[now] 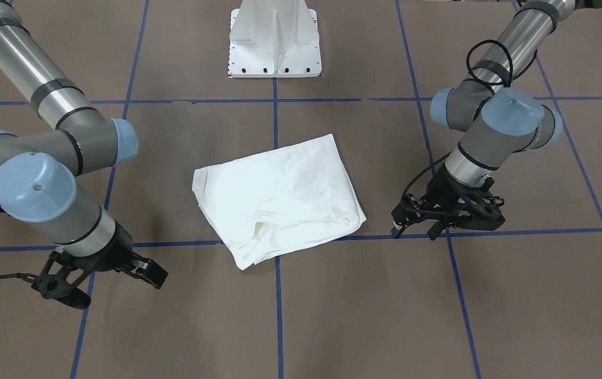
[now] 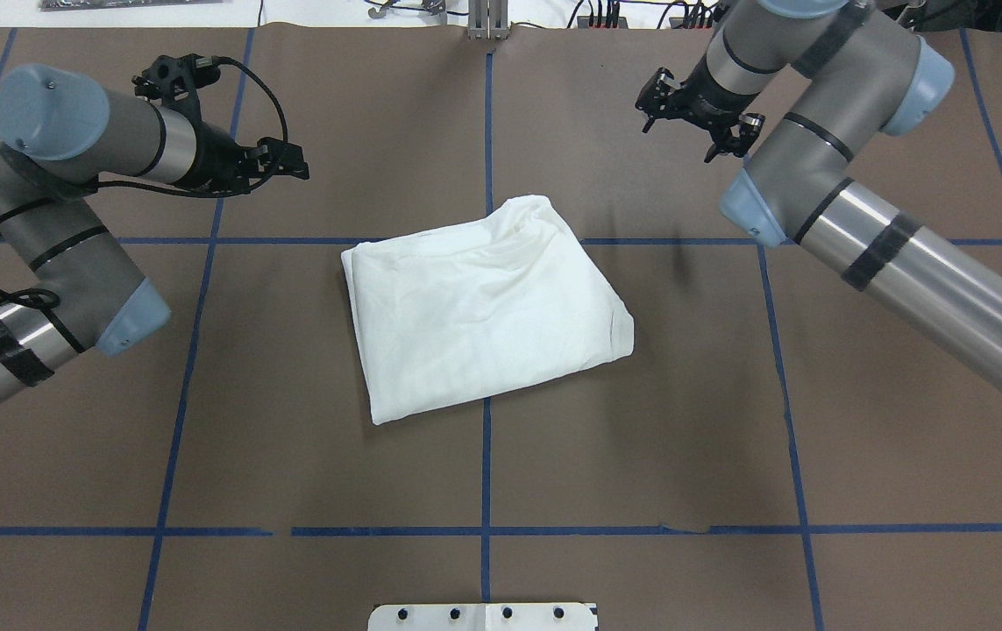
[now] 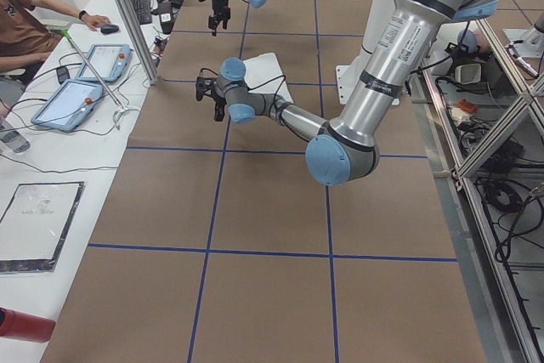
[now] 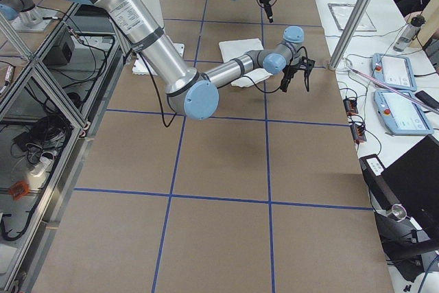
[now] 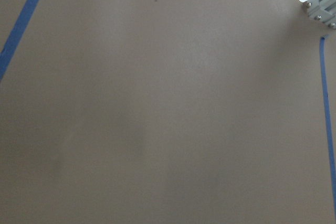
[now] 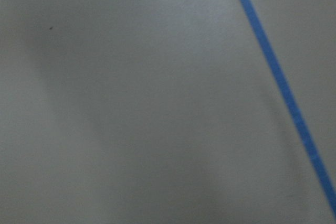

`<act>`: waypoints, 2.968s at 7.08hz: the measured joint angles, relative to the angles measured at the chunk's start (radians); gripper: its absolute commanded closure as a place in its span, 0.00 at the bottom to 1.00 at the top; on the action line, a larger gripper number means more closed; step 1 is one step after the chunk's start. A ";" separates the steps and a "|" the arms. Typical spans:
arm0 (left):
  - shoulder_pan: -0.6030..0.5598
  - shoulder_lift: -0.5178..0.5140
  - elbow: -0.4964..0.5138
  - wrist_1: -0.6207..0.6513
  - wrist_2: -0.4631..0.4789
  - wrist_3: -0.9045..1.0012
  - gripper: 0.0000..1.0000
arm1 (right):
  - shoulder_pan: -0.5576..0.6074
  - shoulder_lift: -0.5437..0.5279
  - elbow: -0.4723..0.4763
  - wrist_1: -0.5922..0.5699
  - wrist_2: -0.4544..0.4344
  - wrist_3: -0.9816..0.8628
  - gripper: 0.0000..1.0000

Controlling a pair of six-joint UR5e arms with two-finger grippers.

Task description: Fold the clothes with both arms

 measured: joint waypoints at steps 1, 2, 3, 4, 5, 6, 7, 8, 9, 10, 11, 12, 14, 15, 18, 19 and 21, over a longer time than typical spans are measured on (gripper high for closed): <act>-0.042 0.040 -0.028 0.004 -0.046 0.102 0.00 | 0.065 -0.083 0.053 -0.002 0.048 -0.127 0.00; -0.100 0.091 -0.054 0.005 -0.105 0.217 0.00 | 0.141 -0.151 0.083 -0.014 0.102 -0.281 0.00; -0.159 0.155 -0.087 0.006 -0.153 0.344 0.00 | 0.208 -0.213 0.112 -0.053 0.142 -0.452 0.00; -0.219 0.215 -0.123 0.023 -0.190 0.466 0.00 | 0.267 -0.267 0.148 -0.134 0.158 -0.641 0.00; -0.273 0.257 -0.159 0.079 -0.216 0.587 0.00 | 0.330 -0.302 0.188 -0.261 0.158 -0.847 0.00; -0.318 0.288 -0.193 0.162 -0.227 0.713 0.00 | 0.392 -0.328 0.220 -0.388 0.148 -1.040 0.00; -0.375 0.309 -0.220 0.250 -0.233 0.838 0.00 | 0.440 -0.361 0.243 -0.465 0.144 -1.173 0.00; -0.431 0.323 -0.245 0.341 -0.237 0.946 0.00 | 0.471 -0.406 0.280 -0.495 0.146 -1.234 0.00; -0.467 0.334 -0.269 0.425 -0.239 1.031 0.00 | 0.489 -0.461 0.342 -0.508 0.149 -1.255 0.00; -0.485 0.342 -0.291 0.477 -0.241 1.070 0.00 | 0.500 -0.536 0.421 -0.512 0.148 -1.263 0.00; -0.491 0.344 -0.296 0.505 -0.242 1.083 0.00 | 0.504 -0.608 0.489 -0.515 0.144 -1.265 0.00; -0.504 0.345 -0.288 0.525 -0.243 1.088 0.00 | 0.504 -0.657 0.527 -0.516 0.137 -1.266 0.00; -0.565 0.356 -0.260 0.550 -0.251 1.095 0.00 | 0.505 -0.687 0.546 -0.518 0.144 -1.257 0.00; -0.596 0.383 -0.258 0.547 -0.277 1.100 0.00 | 0.506 -0.693 0.545 -0.521 0.156 -1.254 0.00; -0.625 0.453 -0.283 0.530 -0.375 1.103 0.00 | 0.486 -0.710 0.547 -0.511 0.190 -1.259 0.00; -0.628 0.472 -0.296 0.524 -0.386 1.101 0.00 | 0.480 -0.718 0.549 -0.510 0.188 -1.256 0.00; -0.630 0.488 -0.303 0.512 -0.394 1.093 0.00 | 0.477 -0.732 0.573 -0.508 0.184 -1.255 0.00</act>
